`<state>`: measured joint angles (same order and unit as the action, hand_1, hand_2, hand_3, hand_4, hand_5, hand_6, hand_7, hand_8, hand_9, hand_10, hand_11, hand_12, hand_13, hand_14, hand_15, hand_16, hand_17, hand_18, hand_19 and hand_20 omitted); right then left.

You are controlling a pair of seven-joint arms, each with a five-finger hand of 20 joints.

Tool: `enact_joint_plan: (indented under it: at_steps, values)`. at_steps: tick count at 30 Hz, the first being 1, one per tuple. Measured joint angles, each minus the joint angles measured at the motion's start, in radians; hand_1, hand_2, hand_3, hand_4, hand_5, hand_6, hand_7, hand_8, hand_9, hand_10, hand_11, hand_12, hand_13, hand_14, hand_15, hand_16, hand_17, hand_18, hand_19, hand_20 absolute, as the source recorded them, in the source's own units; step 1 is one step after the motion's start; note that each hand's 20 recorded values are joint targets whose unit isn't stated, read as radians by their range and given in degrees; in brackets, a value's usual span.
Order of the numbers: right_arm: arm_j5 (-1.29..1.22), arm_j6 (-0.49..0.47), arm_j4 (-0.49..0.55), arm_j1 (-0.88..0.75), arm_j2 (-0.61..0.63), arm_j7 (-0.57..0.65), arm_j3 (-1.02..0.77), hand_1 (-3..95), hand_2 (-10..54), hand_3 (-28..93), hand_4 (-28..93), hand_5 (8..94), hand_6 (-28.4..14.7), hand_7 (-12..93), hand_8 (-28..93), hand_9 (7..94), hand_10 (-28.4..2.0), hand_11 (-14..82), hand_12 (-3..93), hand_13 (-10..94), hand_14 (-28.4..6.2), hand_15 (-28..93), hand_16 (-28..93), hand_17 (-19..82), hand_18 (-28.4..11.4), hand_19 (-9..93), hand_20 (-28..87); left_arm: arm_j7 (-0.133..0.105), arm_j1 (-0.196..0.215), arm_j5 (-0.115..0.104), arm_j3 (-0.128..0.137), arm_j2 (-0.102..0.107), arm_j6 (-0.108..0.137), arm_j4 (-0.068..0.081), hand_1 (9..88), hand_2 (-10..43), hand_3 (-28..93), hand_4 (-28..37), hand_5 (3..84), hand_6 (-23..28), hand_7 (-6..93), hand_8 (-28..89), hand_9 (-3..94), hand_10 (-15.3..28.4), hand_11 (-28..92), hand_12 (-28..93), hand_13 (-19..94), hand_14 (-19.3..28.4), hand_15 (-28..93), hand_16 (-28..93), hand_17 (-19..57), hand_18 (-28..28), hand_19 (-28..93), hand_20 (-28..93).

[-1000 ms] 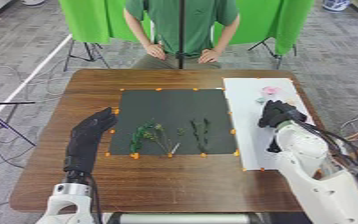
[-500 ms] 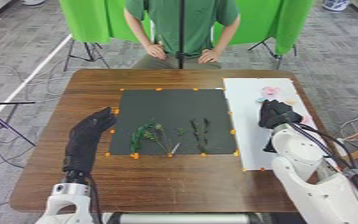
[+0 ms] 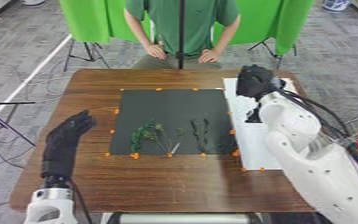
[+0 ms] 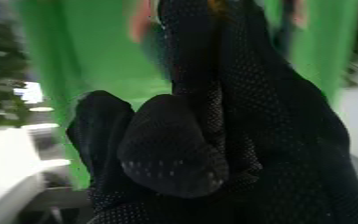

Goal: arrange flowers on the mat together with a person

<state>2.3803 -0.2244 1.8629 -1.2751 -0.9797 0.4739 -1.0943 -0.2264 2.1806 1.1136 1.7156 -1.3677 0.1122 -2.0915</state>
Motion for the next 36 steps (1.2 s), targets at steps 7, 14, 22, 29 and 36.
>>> enact_joint_plan:
  at_steps: [7, 14, 22, 29, 36]
  values:
    - [-0.082, -0.021, -0.134, 0.221, -0.175, -0.099, 0.187, 66.6, -9.5, 55, -25, 88.4, 3.6, 16, 5, 93.7, -7.5, 14.3, 27.3, 94, 1.2, 68, 20, 59, -16.8, 93, 55, -0.019, 0.020, -0.013, 0.037, -0.008, 0.045, 0.003, 26.2, 2.7, 65, -23.2, 48.5, 3.6, 17.3, -6, 45.4, 13.0, 17, 14, 35, 15.7, 16, 3, 4.8, 9.2, 2, 16]
    - [-0.018, -0.074, -0.284, 0.289, -0.400, -0.190, 0.310, 66.6, -9.5, 55, -26, 88.4, 3.7, 16, 5, 93.7, -7.6, 14.2, 27.1, 94, 1.2, 69, 20, 59, -16.8, 93, 56, -0.037, 0.021, -0.034, 0.044, -0.012, 0.073, 0.007, 24.0, 2.9, 67, -25.3, 48.5, 3.7, 17.5, -6, 45.5, 13.1, 17, 14, 35, 15.7, 16, 3, 4.9, 9.2, 2, 16]
    - [0.051, -0.123, -0.403, 0.275, -0.570, -0.250, 0.377, 65.9, -9.5, 55, -26, 87.9, 4.0, 16, 5, 93.7, -7.5, 12.7, 26.3, 94, 1.2, 69, 20, 59, -16.9, 93, 56, -0.046, 0.023, -0.047, 0.044, -0.010, 0.094, 0.007, 23.4, 2.5, 67, -25.7, 48.7, 3.8, 17.6, -6, 45.5, 13.1, 17, 14, 35, 15.7, 16, 3, 4.9, 9.2, 2, 16]
    - [0.113, -0.152, -0.426, 0.240, -0.613, -0.283, 0.389, 63.7, -9.5, 56, -25, 86.6, 4.4, 15, 3, 93.7, -7.6, 10.0, 25.4, 94, 1.1, 68, 20, 59, -16.9, 93, 56, -0.048, 0.023, -0.048, 0.037, -0.005, 0.096, 0.006, 23.1, 2.1, 67, -25.6, 48.6, 3.8, 17.7, -6, 45.5, 13.1, 17, 14, 35, 15.7, 16, 3, 4.9, 9.2, 2, 16]
    - [0.129, -0.162, -0.442, 0.222, -0.613, -0.299, 0.390, 61.7, -9.5, 55, -25, 84.3, 4.4, 15, 2, 93.7, -8.0, 6.1, 25.7, 94, 1.0, 67, 21, 59, -17.2, 93, 55, -0.048, 0.022, -0.046, 0.029, -0.004, 0.095, 0.006, 23.9, -0.3, 67, -24.6, 48.5, 3.9, 17.3, -6, 45.5, 13.1, 17, 14, 35, 15.8, 16, 3, 4.9, 9.2, 2, 16]
